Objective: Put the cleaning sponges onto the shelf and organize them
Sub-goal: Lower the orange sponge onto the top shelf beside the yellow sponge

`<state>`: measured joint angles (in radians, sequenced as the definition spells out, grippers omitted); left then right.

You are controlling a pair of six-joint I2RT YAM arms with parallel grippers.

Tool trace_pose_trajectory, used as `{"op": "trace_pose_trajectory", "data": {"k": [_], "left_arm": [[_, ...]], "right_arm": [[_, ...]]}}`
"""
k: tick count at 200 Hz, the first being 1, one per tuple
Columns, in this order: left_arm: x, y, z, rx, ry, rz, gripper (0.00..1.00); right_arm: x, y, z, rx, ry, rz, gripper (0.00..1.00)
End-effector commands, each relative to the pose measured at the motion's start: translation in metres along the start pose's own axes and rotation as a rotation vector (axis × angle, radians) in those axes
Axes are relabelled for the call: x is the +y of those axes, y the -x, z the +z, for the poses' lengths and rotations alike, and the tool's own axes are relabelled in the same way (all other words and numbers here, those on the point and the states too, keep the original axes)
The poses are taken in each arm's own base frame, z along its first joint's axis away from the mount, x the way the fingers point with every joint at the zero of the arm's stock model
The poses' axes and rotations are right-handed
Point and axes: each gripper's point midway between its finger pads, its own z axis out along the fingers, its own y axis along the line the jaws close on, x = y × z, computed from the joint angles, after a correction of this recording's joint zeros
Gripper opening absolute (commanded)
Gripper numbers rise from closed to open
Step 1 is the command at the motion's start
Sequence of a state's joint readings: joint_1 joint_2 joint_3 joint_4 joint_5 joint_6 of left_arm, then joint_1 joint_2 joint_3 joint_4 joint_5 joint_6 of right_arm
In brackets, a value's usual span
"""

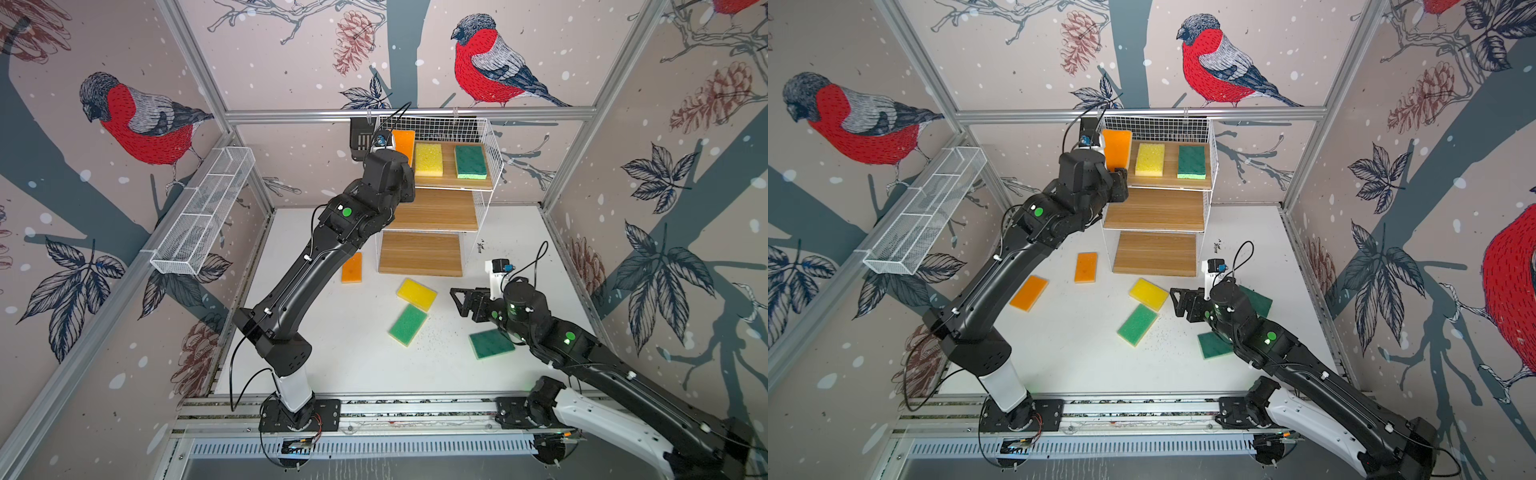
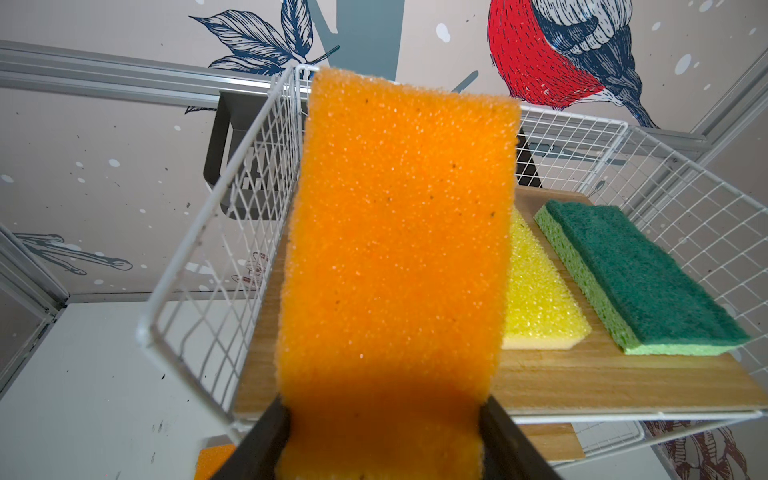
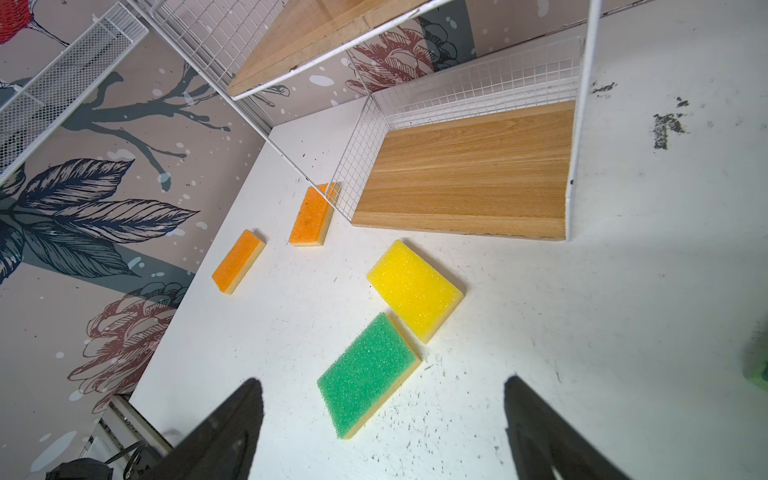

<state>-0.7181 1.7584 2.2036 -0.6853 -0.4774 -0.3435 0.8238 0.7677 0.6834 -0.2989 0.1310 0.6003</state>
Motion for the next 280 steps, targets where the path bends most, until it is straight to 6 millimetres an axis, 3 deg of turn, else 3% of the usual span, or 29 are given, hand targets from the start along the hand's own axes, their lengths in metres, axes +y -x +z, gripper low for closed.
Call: {"op": "trace_pose_trajectory", "data": {"k": [1,280], "left_arm": [[-0.001,0.014,0.001,-0.059,0.009,-0.036,0.6],[0.016,-0.007,0.04,-0.042,0.156,-0.033,0.68]], "right_arm": [[-0.001,0.002,0.001,-0.013,-0.007,-0.016,0.9],[-0.005,-0.003,0.015,0.014,-0.014,-0.037,0.91]]}}
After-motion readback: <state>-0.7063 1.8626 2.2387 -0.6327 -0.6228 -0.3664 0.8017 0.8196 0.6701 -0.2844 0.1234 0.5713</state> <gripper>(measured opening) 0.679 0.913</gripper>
